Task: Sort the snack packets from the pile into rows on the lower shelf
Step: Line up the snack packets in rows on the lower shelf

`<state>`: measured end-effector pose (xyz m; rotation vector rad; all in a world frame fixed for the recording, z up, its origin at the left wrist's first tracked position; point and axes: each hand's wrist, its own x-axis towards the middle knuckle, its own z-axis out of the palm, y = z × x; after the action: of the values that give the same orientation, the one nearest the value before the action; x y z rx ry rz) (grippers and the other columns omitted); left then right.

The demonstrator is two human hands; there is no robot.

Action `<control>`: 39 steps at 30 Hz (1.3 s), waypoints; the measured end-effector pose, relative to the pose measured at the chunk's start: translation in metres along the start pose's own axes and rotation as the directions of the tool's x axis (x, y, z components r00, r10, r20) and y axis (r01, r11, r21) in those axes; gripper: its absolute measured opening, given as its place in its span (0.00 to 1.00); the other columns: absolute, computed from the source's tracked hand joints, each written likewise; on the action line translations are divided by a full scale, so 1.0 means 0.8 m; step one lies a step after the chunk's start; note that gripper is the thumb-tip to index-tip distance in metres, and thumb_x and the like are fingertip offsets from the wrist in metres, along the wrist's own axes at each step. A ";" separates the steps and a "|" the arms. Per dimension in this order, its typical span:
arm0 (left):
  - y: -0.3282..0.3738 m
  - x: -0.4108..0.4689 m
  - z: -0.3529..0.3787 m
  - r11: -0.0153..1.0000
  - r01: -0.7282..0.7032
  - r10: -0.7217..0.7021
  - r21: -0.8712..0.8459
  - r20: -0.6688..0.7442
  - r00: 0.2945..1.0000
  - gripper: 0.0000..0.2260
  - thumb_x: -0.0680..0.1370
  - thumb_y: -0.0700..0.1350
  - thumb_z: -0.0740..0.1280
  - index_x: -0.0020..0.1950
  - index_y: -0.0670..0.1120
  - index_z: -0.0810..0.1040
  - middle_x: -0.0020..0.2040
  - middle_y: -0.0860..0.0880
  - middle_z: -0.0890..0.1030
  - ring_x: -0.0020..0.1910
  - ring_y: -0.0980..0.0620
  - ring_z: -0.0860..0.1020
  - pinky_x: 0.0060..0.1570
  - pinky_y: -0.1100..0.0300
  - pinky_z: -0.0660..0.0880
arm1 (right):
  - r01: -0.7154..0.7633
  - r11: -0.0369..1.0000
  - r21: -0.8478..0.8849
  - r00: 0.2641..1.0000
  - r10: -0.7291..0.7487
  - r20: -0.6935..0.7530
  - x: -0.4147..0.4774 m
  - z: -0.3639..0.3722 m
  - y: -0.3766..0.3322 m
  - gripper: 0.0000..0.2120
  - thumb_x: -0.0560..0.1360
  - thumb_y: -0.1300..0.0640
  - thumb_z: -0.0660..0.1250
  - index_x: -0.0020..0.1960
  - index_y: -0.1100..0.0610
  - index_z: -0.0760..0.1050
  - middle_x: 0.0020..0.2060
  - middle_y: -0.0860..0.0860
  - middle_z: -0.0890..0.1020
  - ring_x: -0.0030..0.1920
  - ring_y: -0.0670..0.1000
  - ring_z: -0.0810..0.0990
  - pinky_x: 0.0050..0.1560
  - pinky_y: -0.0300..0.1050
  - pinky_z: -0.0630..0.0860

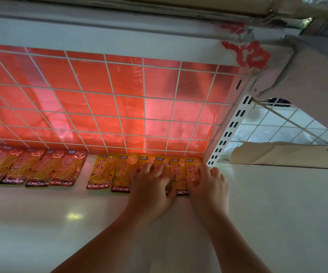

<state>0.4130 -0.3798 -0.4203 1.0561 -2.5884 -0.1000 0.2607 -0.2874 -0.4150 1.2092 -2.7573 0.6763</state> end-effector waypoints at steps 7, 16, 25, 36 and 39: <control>-0.003 -0.002 0.004 1.000 -0.002 0.002 0.004 -0.068 0.998 0.16 0.75 0.62 0.65 0.57 0.58 0.85 0.67 0.56 0.80 0.62 0.45 0.76 0.62 0.40 0.64 | 0.022 1.000 -0.016 1.000 -0.022 -0.007 0.000 0.002 0.002 0.20 0.73 0.36 0.66 0.59 0.46 0.72 0.46 0.49 0.75 0.49 0.56 0.77 0.49 0.53 0.75; -0.005 -0.002 0.009 1.000 0.009 -0.009 -0.008 -0.103 0.995 0.16 0.74 0.60 0.65 0.58 0.57 0.82 0.65 0.56 0.79 0.62 0.45 0.75 0.61 0.41 0.65 | 0.043 0.999 -0.024 0.999 -0.043 0.001 0.000 0.002 0.002 0.21 0.73 0.38 0.68 0.61 0.47 0.73 0.47 0.50 0.75 0.49 0.56 0.77 0.50 0.53 0.75; -0.003 -0.004 -0.011 0.990 0.012 -0.025 -0.138 -0.095 0.995 0.18 0.76 0.56 0.67 0.66 0.58 0.81 0.65 0.56 0.80 0.63 0.47 0.77 0.63 0.43 0.68 | -0.001 0.995 0.102 1.000 0.000 0.010 0.001 -0.002 0.003 0.24 0.73 0.34 0.63 0.62 0.46 0.73 0.48 0.50 0.76 0.51 0.57 0.76 0.51 0.53 0.75; -0.041 -0.005 -0.131 0.939 -0.089 0.007 -0.332 -0.239 0.971 0.18 0.77 0.51 0.68 0.64 0.47 0.84 0.60 0.49 0.84 0.59 0.43 0.81 0.58 0.44 0.76 | 0.162 0.934 0.318 0.976 -0.105 -0.189 -0.009 -0.073 -0.080 0.20 0.71 0.42 0.66 0.57 0.52 0.79 0.50 0.51 0.79 0.51 0.57 0.77 0.49 0.49 0.75; -0.050 0.001 -0.184 0.925 -0.150 0.038 -0.349 -0.309 0.950 0.19 0.76 0.50 0.69 0.65 0.46 0.83 0.61 0.48 0.84 0.59 0.42 0.80 0.59 0.44 0.76 | 0.292 0.885 0.363 0.939 -0.193 -0.284 -0.013 -0.114 -0.125 0.18 0.73 0.44 0.65 0.58 0.53 0.78 0.52 0.49 0.78 0.52 0.52 0.77 0.52 0.47 0.75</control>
<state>0.4886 -0.4000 -0.2896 0.7419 -2.2269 -0.3605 0.3285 -0.3022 -0.2979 1.4009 -2.2787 1.3065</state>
